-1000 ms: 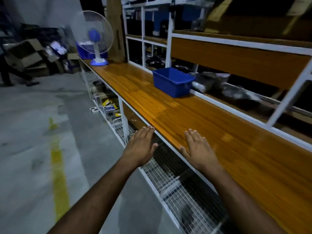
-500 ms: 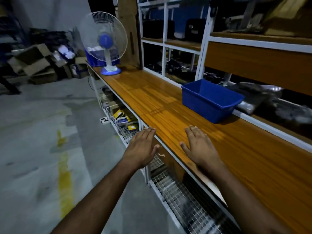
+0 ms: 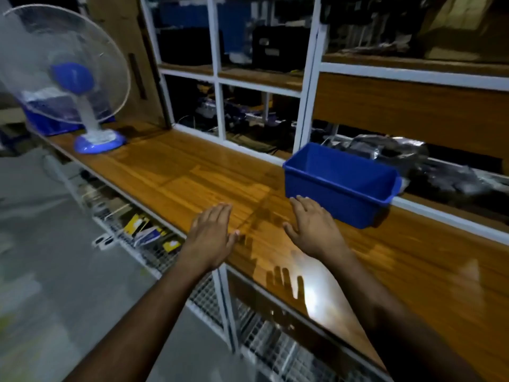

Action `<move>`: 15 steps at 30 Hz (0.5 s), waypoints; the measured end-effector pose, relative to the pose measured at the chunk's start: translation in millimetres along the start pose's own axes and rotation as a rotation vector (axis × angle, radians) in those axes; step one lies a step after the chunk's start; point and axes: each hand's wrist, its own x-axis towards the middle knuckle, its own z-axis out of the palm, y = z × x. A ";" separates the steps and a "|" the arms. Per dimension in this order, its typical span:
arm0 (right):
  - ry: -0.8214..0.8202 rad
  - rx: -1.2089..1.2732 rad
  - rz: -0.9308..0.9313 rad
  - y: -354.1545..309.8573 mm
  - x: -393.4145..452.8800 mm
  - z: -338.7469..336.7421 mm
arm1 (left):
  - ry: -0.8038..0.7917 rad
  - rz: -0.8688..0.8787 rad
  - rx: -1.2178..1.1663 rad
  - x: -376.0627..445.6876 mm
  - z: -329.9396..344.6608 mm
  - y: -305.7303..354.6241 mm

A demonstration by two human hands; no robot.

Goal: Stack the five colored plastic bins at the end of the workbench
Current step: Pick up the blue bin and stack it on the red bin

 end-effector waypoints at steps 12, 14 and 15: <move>0.196 1.364 1.081 63.7 161.2 47.0 | -0.061 0.217 -0.063 221.5 36.0 4.1; 0.289 1.504 1.161 66.4 175.2 49.9 | -0.055 0.225 -0.104 249.5 45.8 3.7; 0.317 1.586 1.190 65.6 179.8 49.7 | -0.075 0.228 -0.140 260.7 51.2 4.0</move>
